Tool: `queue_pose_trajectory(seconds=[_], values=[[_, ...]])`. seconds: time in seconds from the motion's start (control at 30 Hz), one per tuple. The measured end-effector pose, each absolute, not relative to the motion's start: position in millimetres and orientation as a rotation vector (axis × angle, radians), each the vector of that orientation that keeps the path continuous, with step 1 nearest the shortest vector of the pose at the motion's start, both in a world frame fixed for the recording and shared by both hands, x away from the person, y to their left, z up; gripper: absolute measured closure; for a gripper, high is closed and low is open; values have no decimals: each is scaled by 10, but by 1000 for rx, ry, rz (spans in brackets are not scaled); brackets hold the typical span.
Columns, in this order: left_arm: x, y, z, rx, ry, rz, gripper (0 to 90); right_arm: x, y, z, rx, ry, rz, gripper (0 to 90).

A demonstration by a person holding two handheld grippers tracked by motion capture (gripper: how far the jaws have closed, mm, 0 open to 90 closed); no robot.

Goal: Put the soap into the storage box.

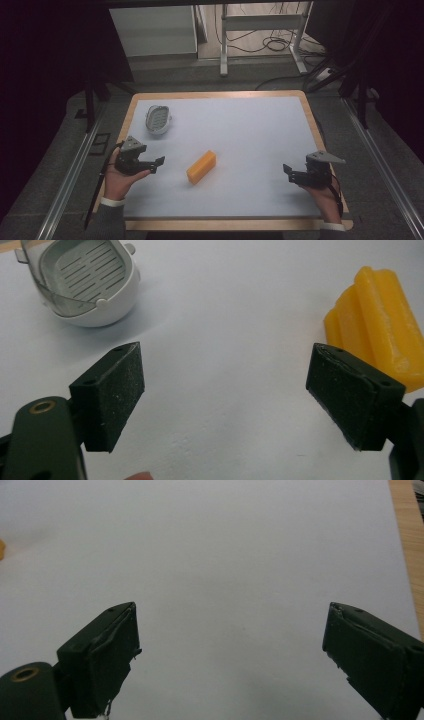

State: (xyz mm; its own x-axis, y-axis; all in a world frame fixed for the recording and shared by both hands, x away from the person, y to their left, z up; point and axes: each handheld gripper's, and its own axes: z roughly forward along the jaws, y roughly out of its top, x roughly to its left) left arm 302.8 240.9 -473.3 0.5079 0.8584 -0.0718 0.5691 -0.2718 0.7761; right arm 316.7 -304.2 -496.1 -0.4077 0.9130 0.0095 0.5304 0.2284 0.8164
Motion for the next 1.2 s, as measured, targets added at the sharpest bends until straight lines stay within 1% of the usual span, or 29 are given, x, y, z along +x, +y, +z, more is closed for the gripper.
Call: queue_pose_trajectory(seconds=[0.1, 0.37, 0.43, 0.67, 0.9, 1.1, 1.2], values=[[3030, 2400, -4671, 1990, 1143, 435, 159, 3177, -3074, -4980, 1344, 2022, 1051, 81], [3020, 2388, -4420, 2031, 1113, 486, 148, 3200, -2999, -5011, 1319, 2050, 1015, 80], [2991, 2359, -4346, 2042, 1079, 469, 146, 3170, -3015, -4996, 1320, 2043, 1021, 80], [2980, 2262, -4260, 2074, 1062, 468, 143, 3126, -3084, -4984, 1330, 2019, 1021, 80], [3012, 2107, -4187, 2127, 1037, 455, 138, 3174, -3098, -4984, 1330, 2013, 1022, 80], [3021, 1946, -4167, 2218, 1007, 442, 127, 3168, -3095, -4958, 1320, 2007, 1024, 80], [3043, 1891, -4153, 2236, 999, 436, 125, 3167, -3098, -4956, 1318, 2005, 1021, 80]])
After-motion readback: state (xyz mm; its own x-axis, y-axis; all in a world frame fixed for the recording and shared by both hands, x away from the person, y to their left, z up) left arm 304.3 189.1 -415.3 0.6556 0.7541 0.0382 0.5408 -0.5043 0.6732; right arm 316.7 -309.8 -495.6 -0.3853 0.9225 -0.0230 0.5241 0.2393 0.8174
